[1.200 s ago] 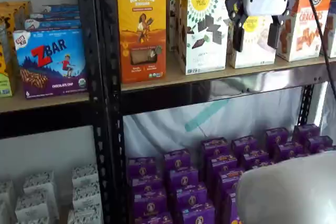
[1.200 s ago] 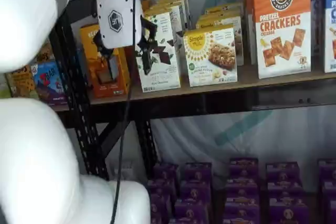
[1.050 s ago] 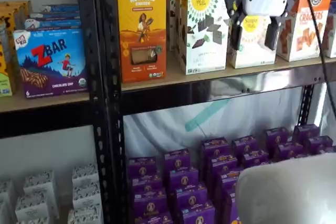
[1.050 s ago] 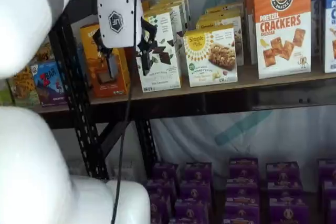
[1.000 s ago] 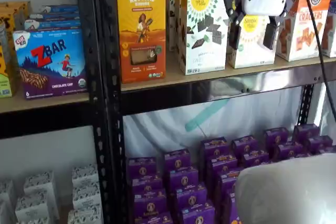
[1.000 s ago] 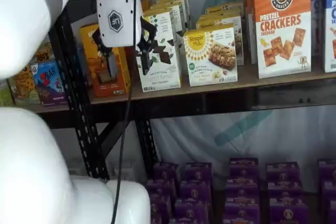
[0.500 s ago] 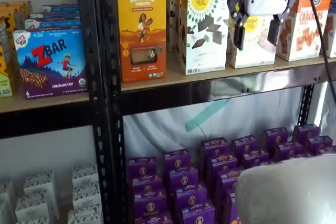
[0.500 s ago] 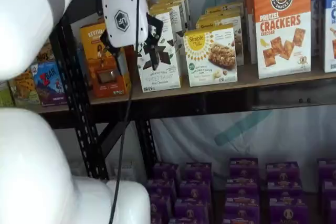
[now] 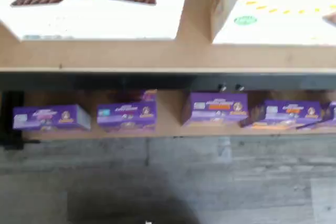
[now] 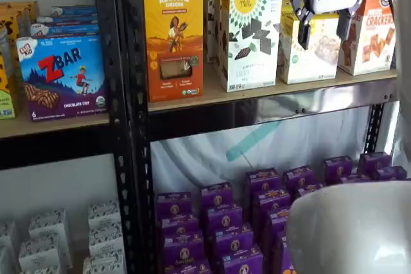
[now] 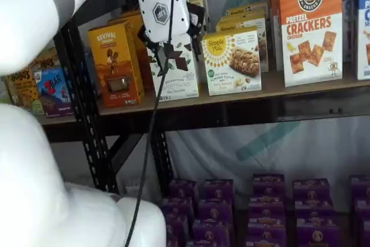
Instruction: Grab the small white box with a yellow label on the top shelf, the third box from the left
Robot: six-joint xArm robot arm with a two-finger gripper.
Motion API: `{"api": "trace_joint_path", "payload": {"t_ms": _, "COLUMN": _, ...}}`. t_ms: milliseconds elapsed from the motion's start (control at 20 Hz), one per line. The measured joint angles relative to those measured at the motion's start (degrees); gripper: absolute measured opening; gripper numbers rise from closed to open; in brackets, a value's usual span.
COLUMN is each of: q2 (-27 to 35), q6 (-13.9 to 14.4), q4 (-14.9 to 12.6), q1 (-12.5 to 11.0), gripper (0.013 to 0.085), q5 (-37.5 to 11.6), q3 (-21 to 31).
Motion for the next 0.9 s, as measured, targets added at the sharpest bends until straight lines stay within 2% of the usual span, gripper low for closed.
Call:
{"api": "trace_joint_path", "payload": {"t_ms": 350, "q2": 3.87, "q6": -3.04, "q4": 0.24, "q1": -3.48, "gripper": 0.0850, "q5": -5.43, "q3": -1.41}}
{"api": "trace_joint_path", "payload": {"t_ms": 700, "q2": 8.01, "q6": -5.04, "q4": 2.33, "q1": -5.69, "gripper": 0.0850, "q5": -7.21, "q3": -3.93}}
{"api": "trace_joint_path", "payload": {"t_ms": 900, "q2": 9.08, "q6": -5.45, "q4": 2.99, "q1": -6.11, "gripper": 0.0850, "q5": -7.58, "q3": -4.67}}
